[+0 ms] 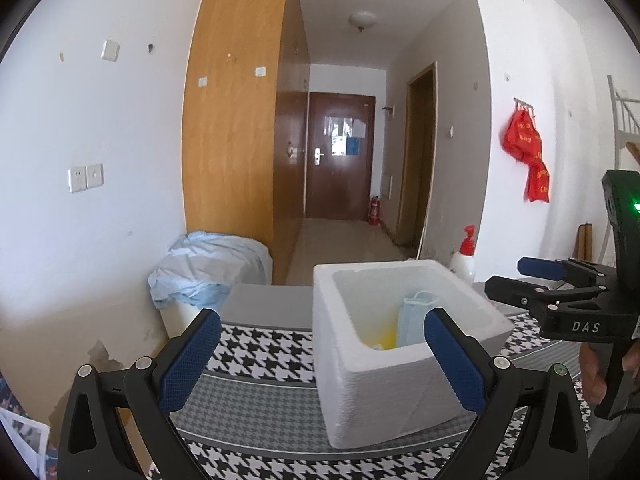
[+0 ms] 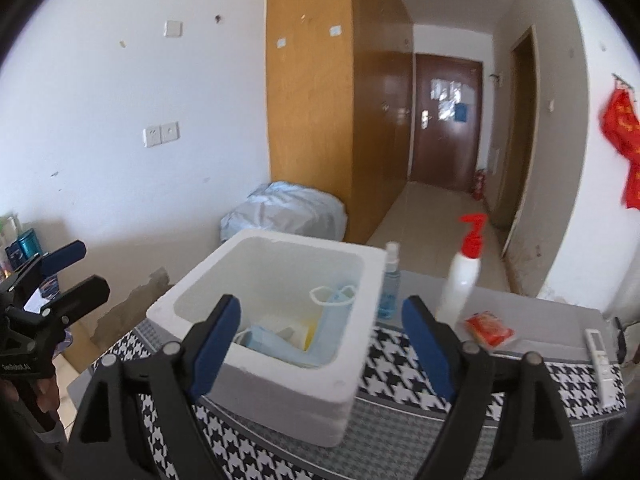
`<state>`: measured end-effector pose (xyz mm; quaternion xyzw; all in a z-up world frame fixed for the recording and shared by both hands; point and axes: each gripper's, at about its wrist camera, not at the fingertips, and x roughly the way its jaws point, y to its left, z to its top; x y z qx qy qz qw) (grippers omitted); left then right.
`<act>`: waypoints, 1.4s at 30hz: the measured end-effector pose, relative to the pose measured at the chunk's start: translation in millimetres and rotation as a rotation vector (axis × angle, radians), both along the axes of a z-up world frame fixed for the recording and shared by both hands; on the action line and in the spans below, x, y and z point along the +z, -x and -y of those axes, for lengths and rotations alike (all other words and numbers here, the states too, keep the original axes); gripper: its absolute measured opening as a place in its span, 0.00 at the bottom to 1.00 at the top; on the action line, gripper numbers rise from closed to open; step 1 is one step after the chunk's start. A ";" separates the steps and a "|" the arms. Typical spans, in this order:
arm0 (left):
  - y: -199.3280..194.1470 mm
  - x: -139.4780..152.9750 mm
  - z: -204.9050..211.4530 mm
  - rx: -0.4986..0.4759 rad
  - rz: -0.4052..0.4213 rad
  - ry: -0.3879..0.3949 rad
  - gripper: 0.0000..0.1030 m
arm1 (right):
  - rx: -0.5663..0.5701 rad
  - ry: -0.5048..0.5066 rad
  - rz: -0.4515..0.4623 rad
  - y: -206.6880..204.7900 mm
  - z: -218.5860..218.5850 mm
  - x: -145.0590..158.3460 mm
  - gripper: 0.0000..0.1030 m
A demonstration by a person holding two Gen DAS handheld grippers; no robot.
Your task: Organize soft objects
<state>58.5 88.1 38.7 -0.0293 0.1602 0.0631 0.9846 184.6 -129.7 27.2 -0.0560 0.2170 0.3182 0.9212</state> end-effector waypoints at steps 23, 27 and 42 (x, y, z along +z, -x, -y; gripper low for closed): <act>25.9 4.2 59.3 -0.071 0.062 -0.019 0.99 | -0.073 -0.070 0.060 43.2 67.2 -3.3 0.99; 29.8 4.7 63.7 -0.076 0.068 -0.031 0.99 | -0.075 -0.073 0.076 51.8 70.5 -4.9 0.99; 44.3 -0.7 70.6 -0.069 0.096 -0.027 0.99 | -0.107 -0.095 0.110 73.8 81.9 -10.9 0.99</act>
